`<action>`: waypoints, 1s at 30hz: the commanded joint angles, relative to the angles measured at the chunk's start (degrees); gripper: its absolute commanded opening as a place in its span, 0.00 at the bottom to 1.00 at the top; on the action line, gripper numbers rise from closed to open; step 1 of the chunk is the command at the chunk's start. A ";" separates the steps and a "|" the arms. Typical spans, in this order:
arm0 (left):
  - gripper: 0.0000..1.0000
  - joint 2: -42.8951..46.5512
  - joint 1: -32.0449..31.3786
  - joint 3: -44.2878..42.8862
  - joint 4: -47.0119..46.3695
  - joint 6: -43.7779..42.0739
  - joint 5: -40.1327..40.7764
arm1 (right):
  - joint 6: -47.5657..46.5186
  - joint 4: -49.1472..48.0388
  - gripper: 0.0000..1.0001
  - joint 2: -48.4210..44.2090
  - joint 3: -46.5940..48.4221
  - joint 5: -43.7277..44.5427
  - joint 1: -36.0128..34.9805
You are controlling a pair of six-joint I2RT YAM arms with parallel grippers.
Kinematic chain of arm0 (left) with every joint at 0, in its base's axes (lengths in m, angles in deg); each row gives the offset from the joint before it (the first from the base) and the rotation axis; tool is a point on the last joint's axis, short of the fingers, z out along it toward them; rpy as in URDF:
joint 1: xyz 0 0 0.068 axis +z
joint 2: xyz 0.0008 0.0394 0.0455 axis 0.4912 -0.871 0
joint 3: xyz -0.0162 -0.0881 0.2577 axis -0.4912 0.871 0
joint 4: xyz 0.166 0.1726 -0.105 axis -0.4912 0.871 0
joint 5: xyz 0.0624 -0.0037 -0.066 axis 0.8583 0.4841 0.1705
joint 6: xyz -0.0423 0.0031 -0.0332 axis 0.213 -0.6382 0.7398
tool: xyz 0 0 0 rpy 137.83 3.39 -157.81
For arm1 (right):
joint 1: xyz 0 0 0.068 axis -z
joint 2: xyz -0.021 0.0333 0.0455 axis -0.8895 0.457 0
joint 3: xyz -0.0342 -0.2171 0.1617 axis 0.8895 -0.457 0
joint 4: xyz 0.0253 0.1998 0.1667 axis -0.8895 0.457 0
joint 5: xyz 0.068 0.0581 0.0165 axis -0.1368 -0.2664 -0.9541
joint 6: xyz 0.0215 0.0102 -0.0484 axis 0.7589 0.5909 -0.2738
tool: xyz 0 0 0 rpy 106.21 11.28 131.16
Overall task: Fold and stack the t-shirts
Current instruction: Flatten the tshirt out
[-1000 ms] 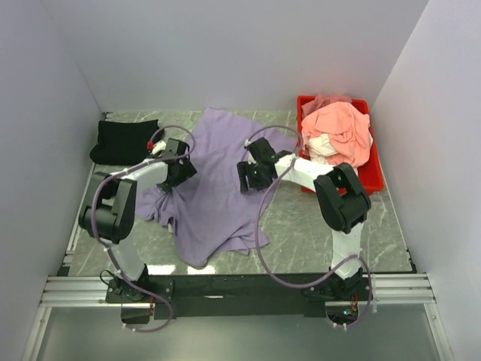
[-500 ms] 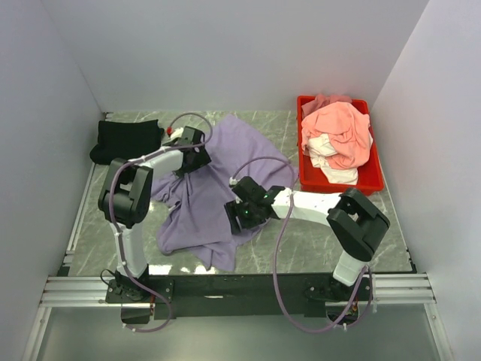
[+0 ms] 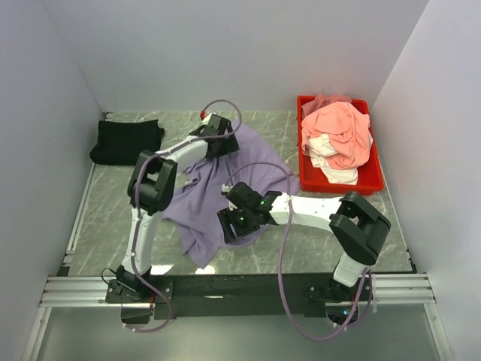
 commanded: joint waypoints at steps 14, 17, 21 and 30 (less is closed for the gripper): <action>0.99 4.97 1.08 -14.72 2.13 -12.08 -3.82 | -0.27 1.00 0.76 -12.08 3.44 6.46 6.48; 0.99 17.88 0.91 1.69 3.63 -9.09 -2.33 | -1.14 0.47 0.76 -12.88 2.64 4.61 7.54; 0.99 34.44 0.90 23.50 5.11 1.51 1.87 | -5.27 0.56 0.76 -12.97 3.52 4.34 4.83; 0.99 61.44 2.83 55.20 8.74 17.01 5.93 | -10.90 -1.55 0.74 -1.29 13.79 7.15 -10.90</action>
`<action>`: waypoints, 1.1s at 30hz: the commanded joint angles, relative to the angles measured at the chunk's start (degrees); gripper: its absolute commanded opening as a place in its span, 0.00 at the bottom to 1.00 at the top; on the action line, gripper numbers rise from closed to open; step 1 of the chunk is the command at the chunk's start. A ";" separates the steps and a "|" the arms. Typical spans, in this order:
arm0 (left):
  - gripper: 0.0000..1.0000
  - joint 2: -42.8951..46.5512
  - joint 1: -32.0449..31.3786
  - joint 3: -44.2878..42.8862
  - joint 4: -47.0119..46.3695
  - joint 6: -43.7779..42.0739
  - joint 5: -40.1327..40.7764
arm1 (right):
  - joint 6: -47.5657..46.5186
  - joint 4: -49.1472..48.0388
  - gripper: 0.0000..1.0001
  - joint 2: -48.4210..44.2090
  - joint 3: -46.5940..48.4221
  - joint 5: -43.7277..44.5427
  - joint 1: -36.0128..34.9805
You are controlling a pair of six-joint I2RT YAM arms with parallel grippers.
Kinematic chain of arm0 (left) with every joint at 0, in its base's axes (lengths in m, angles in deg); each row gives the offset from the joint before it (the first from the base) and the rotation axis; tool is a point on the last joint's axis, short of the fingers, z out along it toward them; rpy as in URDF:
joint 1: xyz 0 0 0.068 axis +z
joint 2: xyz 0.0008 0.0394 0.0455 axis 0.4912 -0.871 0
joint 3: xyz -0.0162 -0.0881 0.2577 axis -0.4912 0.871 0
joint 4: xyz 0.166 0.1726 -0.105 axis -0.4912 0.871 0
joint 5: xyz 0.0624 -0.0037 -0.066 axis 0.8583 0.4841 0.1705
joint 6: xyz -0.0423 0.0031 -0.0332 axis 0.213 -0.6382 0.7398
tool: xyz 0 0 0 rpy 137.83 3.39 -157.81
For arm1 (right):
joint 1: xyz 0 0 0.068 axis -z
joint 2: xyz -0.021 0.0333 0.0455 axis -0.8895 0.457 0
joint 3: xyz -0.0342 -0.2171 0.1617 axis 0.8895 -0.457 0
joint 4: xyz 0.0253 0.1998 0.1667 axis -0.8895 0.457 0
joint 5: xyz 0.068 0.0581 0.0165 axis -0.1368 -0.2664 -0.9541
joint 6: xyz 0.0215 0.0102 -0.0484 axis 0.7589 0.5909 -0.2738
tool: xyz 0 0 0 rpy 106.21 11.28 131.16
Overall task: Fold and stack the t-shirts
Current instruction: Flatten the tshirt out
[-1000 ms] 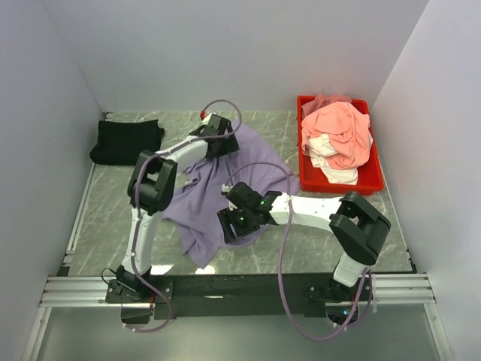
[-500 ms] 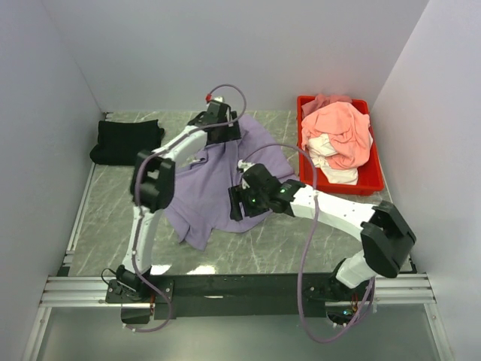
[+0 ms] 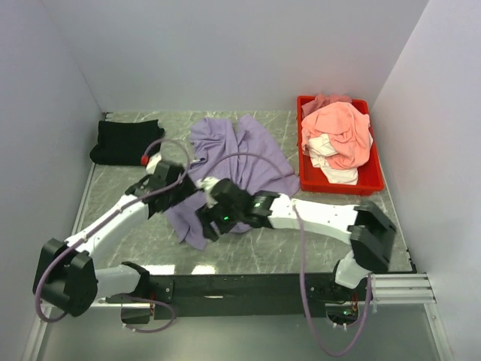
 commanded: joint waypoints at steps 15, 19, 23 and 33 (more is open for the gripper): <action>0.67 2.63 14.23 14.61 -3.71 5.71 -6.64 | -3.70 -2.09 0.68 19.87 14.67 8.94 -7.92; 0.57 1.93 14.67 15.93 -5.29 5.98 -7.42 | -3.69 -1.57 0.67 21.71 15.19 9.12 -7.92; 0.52 -0.35 14.67 16.28 -6.17 5.63 -7.60 | -3.52 -1.31 0.67 23.47 15.20 9.29 -7.83; 0.12 -8.44 14.67 14.27 -10.22 4.40 -7.96 | -2.29 -0.60 0.62 23.83 13.18 11.14 -8.01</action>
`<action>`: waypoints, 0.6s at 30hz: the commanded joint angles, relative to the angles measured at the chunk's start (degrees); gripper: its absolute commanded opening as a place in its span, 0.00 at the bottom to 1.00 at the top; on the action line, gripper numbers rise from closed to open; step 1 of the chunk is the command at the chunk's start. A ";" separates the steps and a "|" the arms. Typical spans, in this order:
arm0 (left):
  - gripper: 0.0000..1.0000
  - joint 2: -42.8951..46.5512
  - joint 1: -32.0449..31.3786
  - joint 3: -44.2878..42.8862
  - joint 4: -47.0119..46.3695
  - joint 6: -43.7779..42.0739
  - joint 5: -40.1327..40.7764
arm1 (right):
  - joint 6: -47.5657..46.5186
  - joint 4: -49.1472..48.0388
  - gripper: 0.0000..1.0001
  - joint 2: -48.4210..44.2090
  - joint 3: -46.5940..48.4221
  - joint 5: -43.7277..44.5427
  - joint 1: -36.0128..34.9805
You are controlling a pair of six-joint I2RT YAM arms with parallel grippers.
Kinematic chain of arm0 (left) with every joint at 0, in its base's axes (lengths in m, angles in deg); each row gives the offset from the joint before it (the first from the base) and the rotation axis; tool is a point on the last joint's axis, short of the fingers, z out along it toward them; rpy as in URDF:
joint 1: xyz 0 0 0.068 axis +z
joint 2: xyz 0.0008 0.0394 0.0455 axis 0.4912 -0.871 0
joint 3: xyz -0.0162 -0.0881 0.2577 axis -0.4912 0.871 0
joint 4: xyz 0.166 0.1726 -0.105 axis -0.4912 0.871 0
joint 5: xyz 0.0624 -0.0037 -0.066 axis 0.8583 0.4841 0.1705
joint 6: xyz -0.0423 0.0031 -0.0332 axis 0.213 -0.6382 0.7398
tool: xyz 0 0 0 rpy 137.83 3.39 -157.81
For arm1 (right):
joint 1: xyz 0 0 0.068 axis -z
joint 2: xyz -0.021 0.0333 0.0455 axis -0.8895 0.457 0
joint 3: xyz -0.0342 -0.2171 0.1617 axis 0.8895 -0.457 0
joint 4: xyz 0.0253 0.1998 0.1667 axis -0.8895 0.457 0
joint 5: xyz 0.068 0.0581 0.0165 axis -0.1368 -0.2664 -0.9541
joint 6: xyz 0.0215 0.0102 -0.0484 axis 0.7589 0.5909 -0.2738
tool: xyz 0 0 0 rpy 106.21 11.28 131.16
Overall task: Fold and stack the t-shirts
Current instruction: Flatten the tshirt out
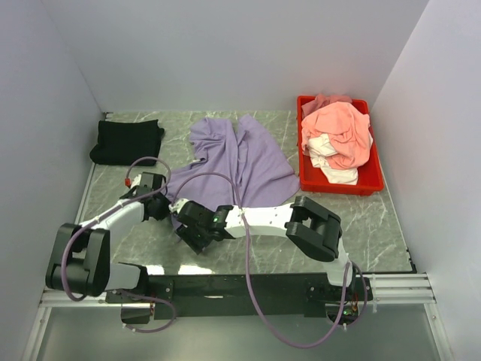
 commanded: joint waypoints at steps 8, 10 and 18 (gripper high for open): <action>0.01 -3.27 0.16 -2.20 0.95 -1.24 1.65 | 1.37 0.30 0.50 -1.31 -2.97 5.10 -0.01; 0.01 -1.96 0.16 -2.29 1.31 -1.24 1.91 | 1.98 -0.67 0.49 -1.75 -4.20 4.84 -0.01; 0.01 0.60 0.16 -3.00 3.59 -1.68 2.70 | 3.30 -0.32 0.00 -2.89 -4.37 5.27 -0.10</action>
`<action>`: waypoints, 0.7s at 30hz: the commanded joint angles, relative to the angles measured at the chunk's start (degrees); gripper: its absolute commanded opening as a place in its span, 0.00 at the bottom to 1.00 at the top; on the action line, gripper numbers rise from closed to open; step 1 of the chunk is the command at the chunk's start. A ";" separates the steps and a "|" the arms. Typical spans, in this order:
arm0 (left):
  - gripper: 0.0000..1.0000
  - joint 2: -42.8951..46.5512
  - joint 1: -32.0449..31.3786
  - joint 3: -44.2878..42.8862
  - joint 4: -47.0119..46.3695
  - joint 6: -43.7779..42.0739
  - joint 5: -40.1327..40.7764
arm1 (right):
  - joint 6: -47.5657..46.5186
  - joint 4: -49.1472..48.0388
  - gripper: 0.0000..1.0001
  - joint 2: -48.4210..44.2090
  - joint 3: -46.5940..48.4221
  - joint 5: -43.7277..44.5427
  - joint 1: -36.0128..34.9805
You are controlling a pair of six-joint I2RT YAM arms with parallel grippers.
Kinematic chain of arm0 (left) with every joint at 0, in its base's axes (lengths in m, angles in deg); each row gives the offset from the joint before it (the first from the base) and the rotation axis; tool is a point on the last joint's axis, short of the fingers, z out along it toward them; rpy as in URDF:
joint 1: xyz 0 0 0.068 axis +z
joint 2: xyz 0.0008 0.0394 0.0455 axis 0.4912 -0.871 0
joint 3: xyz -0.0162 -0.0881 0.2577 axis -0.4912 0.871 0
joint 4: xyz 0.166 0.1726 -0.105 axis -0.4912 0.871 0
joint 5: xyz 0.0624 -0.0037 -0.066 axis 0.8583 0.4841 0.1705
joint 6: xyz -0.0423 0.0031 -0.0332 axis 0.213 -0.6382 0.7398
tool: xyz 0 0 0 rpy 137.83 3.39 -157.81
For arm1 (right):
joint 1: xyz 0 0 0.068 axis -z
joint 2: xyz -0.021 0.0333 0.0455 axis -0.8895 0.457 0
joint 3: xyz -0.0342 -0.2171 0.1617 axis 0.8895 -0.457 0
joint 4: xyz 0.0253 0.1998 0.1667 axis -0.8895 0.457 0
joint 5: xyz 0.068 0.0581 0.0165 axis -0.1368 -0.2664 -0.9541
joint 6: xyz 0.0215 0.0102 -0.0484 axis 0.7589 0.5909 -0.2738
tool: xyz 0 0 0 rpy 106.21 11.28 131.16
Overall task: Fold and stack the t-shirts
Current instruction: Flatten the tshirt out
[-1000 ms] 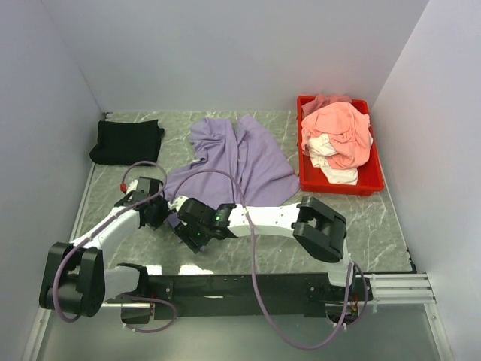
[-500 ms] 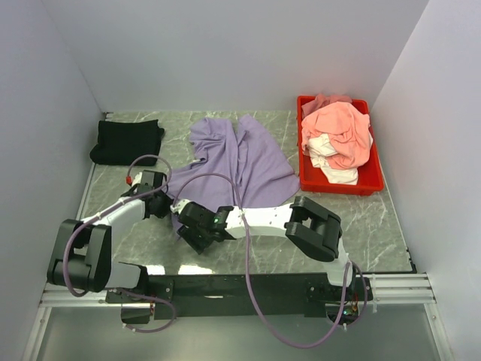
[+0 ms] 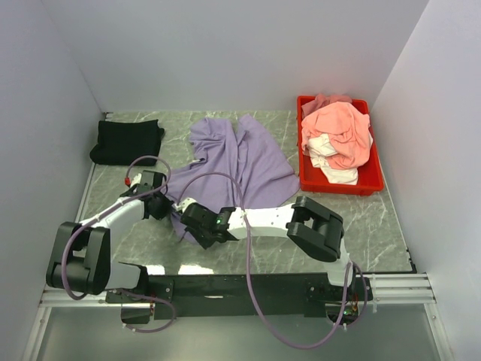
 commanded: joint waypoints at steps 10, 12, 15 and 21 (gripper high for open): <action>0.01 4.02 0.86 -2.76 5.78 -1.86 5.02 | 2.54 5.07 0.00 -15.23 -8.30 -9.17 0.19; 0.01 4.02 1.12 -3.29 6.39 -1.95 5.46 | 2.19 6.39 0.00 -16.56 -9.79 -10.85 0.36; 0.01 4.29 1.38 -3.64 7.27 -2.21 5.89 | 1.67 6.75 0.00 -17.18 -11.81 -13.66 1.15; 0.35 6.04 1.39 -3.12 9.81 -2.12 6.42 | 1.49 6.05 0.45 -16.74 -11.65 -16.56 1.42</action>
